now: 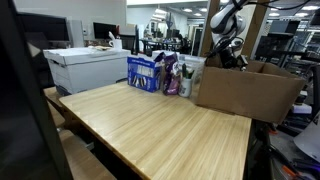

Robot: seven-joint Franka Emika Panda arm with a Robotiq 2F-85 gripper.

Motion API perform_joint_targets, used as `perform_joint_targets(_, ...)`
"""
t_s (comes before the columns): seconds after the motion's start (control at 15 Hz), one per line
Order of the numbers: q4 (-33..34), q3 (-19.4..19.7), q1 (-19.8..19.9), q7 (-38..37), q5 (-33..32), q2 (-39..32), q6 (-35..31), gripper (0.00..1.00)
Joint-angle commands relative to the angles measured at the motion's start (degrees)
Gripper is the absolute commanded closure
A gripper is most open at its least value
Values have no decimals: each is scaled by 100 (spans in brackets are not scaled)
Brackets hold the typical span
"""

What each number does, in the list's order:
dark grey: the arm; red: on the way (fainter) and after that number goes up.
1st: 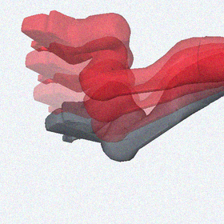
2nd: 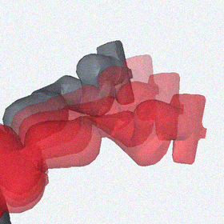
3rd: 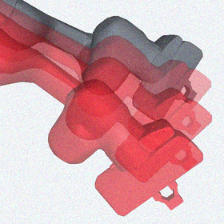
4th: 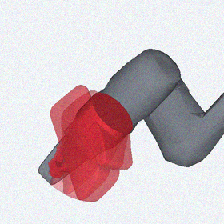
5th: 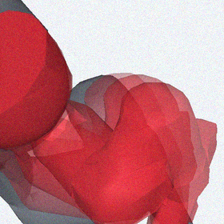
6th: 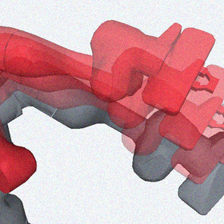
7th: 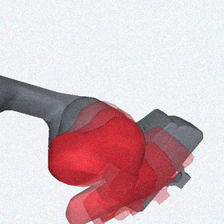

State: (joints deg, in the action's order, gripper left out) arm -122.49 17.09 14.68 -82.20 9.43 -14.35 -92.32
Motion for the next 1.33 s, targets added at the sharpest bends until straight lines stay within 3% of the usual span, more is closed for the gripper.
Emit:
perform_joint_targets(0.0,61,-60,-67,278,-45,-46,-4,0)
perform_joint_targets(0.8,13,-76,-107,600,-43,-27,-98,0)
perform_joint_targets(0.87,6,-79,-109,636,-40,-25,-107,25)
perform_joint_targets(1.0,-20,-83,-112,726,-33,10,-157,29)
perform_joint_targets(1.27,50,-76,-48,977,138,-1,92,56)
